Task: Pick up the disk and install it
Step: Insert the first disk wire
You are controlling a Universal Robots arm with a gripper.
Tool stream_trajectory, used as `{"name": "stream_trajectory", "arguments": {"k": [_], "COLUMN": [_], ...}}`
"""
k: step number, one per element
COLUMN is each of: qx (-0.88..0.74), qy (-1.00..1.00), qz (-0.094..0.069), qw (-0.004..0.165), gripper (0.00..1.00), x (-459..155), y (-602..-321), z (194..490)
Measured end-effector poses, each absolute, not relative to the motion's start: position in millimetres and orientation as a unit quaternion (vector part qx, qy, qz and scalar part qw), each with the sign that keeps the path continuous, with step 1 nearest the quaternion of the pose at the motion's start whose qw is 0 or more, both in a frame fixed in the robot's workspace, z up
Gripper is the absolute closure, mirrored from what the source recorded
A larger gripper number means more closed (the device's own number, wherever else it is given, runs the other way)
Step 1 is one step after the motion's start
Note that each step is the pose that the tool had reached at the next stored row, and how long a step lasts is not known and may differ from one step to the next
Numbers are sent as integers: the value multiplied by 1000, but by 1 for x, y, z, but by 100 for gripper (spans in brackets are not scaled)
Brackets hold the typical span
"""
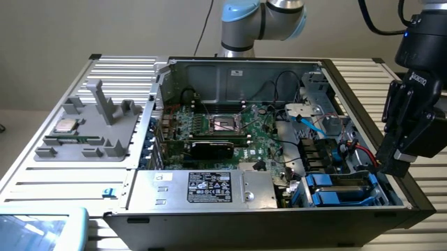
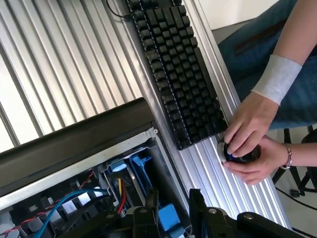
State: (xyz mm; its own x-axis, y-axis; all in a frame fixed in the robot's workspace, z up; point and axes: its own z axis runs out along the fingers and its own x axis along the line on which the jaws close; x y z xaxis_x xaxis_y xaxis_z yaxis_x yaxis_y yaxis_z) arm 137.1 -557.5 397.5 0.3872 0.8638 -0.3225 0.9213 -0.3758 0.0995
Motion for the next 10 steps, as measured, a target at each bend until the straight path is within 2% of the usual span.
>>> {"name": "stream_trajectory", "arguments": {"k": [10], "qx": [779], "qy": [604], "qz": [-96], "qw": [142], "gripper": [62], "x": [135], "y": [-558], "z": [397]}}
